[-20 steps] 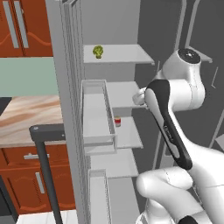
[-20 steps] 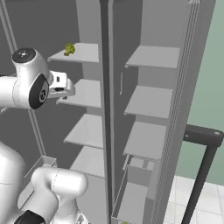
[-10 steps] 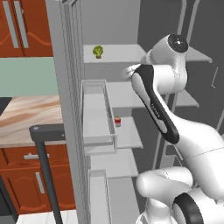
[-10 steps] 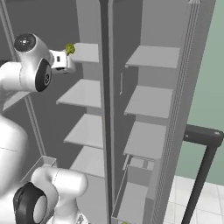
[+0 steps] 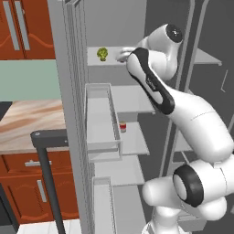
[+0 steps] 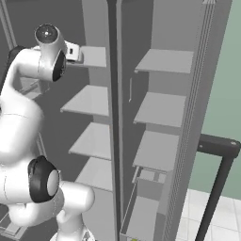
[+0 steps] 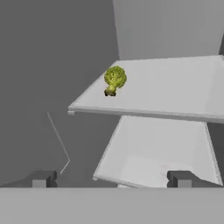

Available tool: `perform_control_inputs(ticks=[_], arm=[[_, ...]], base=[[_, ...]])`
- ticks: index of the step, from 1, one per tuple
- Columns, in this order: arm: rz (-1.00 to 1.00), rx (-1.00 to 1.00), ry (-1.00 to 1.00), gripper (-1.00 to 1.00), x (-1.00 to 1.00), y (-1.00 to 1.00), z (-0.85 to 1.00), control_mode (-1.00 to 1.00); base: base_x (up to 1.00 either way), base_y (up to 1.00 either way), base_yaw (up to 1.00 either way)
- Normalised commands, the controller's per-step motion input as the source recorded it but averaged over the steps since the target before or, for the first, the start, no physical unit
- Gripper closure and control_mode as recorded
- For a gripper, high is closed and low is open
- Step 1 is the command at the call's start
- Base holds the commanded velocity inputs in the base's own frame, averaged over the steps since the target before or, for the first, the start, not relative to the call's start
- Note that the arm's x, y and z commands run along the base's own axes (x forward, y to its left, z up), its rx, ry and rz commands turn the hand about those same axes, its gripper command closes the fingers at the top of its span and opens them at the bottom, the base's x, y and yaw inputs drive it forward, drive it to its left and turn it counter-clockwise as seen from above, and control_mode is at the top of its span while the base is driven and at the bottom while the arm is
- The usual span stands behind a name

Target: Take the pear and broccoli from the fridge shelf and place them in the freezer drawer to begin freezing them.

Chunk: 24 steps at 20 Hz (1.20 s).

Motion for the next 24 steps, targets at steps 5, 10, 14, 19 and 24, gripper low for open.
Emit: perform_control_inputs(ticks=[5, 10, 14, 19, 24], arm=[[0.0, 0.03, 0.13, -1.0, 0.91, 0.29, 0.02, -1.0], [0.0, 0.0, 0.1, -1.0, 0.72, 0.25, -0.18, -1.0], [0.0, 0.0, 0.05, -1.0, 0.54, 0.24, -0.15, -1.0], [0.0, 0.0, 0.02, -1.0, 0.45, 0.22, -0.17, -1.0], [0.0, 0.0, 0.01, -1.0, 0.54, 0.07, -0.22, -1.0]], base=[[0.0, 0.0, 0.0], [0.0, 0.0, 0.0], [0.0, 0.0, 0.0], [0.0, 0.0, 0.0], [0.0, 0.0, 0.0]])
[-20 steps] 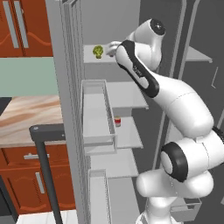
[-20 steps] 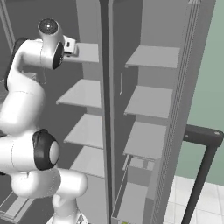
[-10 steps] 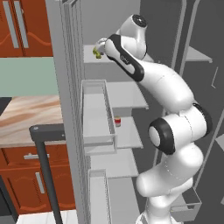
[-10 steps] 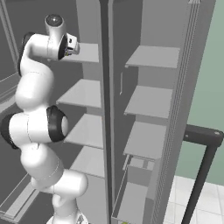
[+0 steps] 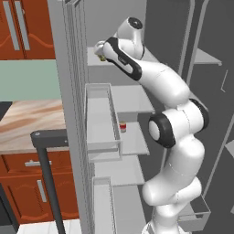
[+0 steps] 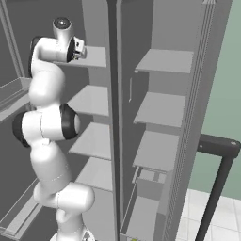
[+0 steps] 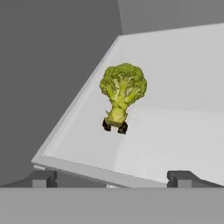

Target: Take the pear and broccoli from the fridge shelf and place them in the freezer drawer to begin freezing them.

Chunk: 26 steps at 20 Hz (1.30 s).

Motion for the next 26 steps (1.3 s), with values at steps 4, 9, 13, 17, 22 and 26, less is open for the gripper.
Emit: perform_control_inputs(ticks=[4, 9, 13, 17, 22, 26], arm=[[0.0, 0.0, 0.0, -1.0, 0.53, 0.12, -0.11, -1.0], [0.0, 0.0, 0.0, -1.0, 0.46, 0.13, -0.06, -1.0], [0.0, 0.0, 0.0, -1.0, 0.44, 0.12, -0.1, -1.0], [0.0, 0.0, 0.0, -1.0, 0.34, 0.11, -0.11, -1.0], [0.0, 0.0, 0.0, -1.0, 0.28, 0.09, -0.12, -1.0], [0.0, 0.0, 0.01, 1.0, 0.02, 0.05, -0.31, -1.0]], base=[[0.0, 0.0, 0.0], [0.0, 0.0, 0.0], [0.0, 0.0, 0.0], [0.0, 0.0, 0.0], [0.0, 0.0, 0.0], [0.0, 0.0, 0.0]])
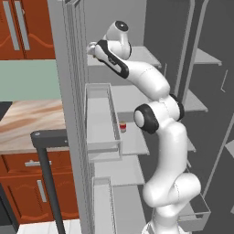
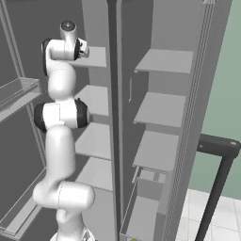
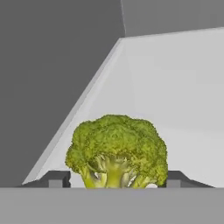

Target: Take the pear and broccoli from the fridge shelf and place them in the freezer drawer to begin freezing them.

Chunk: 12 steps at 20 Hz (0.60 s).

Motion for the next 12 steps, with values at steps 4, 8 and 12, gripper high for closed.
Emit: perform_control_inputs(ticks=[4, 8, 12], arm=[[0.0, 0.0, -0.03, 1.0, 0.0, 0.0, -0.13, -1.0], [0.0, 0.0, -0.24, 1.0, -0.13, -0.18, 0.0, -1.0], [0.0, 0.0, -0.38, 1.0, -0.56, -0.44, 0.01, -1.0]], base=[[0.0, 0.0, 0.0], [0.0, 0.0, 0.0], [0.0, 0.0, 0.0]])
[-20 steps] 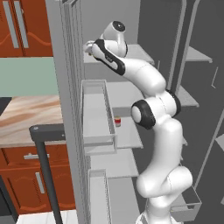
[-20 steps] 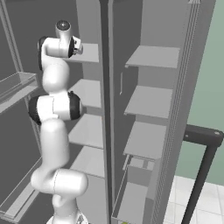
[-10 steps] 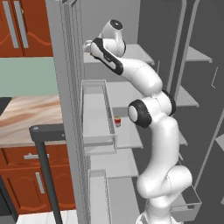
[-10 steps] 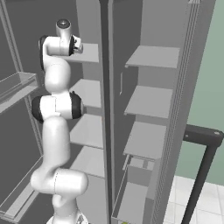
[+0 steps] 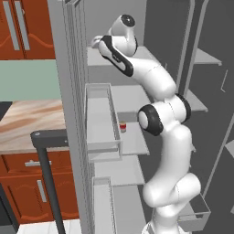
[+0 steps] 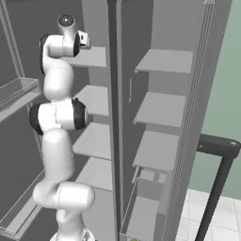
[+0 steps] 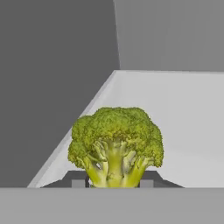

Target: Take the pear and broccoli from the fridge shelf and place them in the freezer drawer to begin freezing them.

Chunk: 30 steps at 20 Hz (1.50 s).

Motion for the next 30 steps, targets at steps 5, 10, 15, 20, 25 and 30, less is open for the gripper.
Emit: perform_control_inputs(ticks=[5, 10, 15, 20, 25, 30], arm=[[0.0, 0.0, -0.36, 1.0, -0.95, -0.61, 0.0, -1.0], [-0.02, 0.0, -0.31, 1.0, -1.0, -0.47, 0.0, -1.0], [-0.07, 0.01, -0.18, 1.0, -1.0, -0.36, 0.17, -1.0], [-0.09, 0.0, 0.0, 1.0, -1.0, -0.37, 0.62, -1.0], [-0.05, 0.0, 0.27, 1.0, -1.0, -0.2, 0.1, -1.0], [0.0, -0.01, 0.32, 1.0, -1.0, -0.02, -0.08, -1.0]], base=[[0.0, 0.0, 0.0], [0.0, 0.0, 0.0], [0.0, 0.0, 0.0], [0.0, 0.0, 0.0], [0.0, 0.0, 0.0], [0.0, 0.0, 0.0]])
